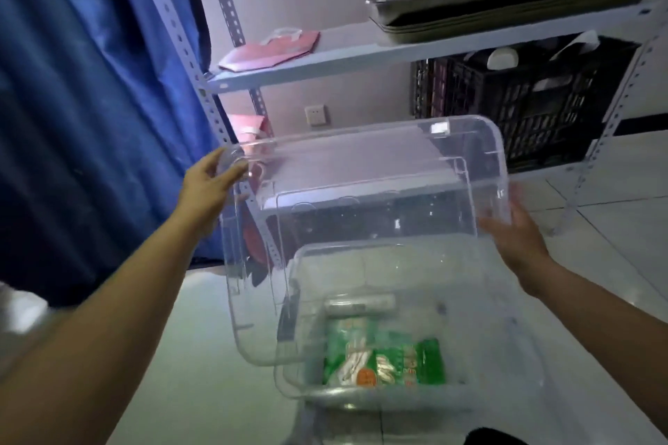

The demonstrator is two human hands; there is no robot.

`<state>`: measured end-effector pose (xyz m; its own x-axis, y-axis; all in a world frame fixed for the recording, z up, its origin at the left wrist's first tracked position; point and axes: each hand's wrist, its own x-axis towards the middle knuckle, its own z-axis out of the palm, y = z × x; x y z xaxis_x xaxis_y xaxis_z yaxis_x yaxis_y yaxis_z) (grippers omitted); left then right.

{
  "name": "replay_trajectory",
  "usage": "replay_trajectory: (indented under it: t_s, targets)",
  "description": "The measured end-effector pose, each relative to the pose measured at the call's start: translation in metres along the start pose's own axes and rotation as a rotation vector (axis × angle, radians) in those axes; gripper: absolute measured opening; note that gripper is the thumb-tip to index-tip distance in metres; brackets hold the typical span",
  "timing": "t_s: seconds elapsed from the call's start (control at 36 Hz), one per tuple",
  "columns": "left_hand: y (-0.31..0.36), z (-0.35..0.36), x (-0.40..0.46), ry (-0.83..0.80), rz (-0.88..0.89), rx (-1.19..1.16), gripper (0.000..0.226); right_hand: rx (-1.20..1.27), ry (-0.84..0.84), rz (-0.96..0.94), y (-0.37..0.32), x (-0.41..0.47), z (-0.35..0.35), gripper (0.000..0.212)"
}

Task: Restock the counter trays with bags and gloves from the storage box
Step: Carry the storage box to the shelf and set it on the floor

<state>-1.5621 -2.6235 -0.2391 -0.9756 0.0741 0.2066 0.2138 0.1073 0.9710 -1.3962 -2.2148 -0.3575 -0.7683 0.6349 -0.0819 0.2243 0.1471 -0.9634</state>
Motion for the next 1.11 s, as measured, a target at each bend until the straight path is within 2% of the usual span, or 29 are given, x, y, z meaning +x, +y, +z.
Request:
replay_trajectory:
  t_s: [0.08,0.14,0.19,0.33,0.39,0.44,0.53,0.67,0.83,0.94,1.03,1.06,1.11]
  targets:
    - [-0.057,0.009,-0.011,-0.054,-0.228,0.112,0.028,-0.080,0.028,0.152,0.041,-0.002,-0.013,0.046]
    - [-0.092,0.019,-0.020,-0.084,-0.290,0.233,0.028,-0.135,0.034,0.214,0.069,-0.003,-0.018,0.042]
    - [-0.118,0.033,-0.025,-0.131,-0.301,0.318,0.031,-0.186,0.082,0.221,0.089,-0.004,-0.018,0.036]
    - [-0.159,0.060,-0.007,-0.187,-0.259,0.461,0.042,-0.257,0.194,0.236,0.121,0.002,-0.007,0.039]
    - [-0.173,0.063,0.004,-0.252,-0.263,0.476,0.050,-0.308,0.192,0.230,0.131,0.005,0.000,0.032]
    - [-0.189,0.064,0.004,-0.319,-0.273,0.451,0.057,-0.386,0.164,0.225,0.138,0.005,0.008,0.039]
    - [-0.218,0.059,-0.012,-0.300,-0.296,0.486,0.063,-0.496,0.133,0.219,0.147,0.006,0.015,0.046]
    - [-0.253,0.038,-0.048,-0.286,-0.404,0.539,0.057,-0.488,0.112,0.220,0.162,-0.004,0.013,0.043]
    - [-0.263,0.034,-0.066,-0.303,-0.498,0.474,0.051,-0.536,0.024,0.206,0.171,-0.013,-0.003,0.049]
    - [-0.266,0.037,-0.072,-0.298,-0.564,0.418,0.052,-0.374,-0.018,0.215,0.167,-0.008,-0.004,0.032]
    - [-0.263,0.036,-0.072,-0.290,-0.622,0.385,0.055,-0.227,-0.075,0.363,0.165,0.001,-0.004,0.013]
    - [-0.261,0.036,-0.070,-0.286,-0.638,0.390,0.058,-0.178,-0.091,0.420,0.165,0.004,-0.006,0.019]
    - [-0.257,0.036,-0.067,-0.243,-0.643,0.411,0.068,-0.112,-0.068,0.495,0.171,0.013,-0.009,0.054]
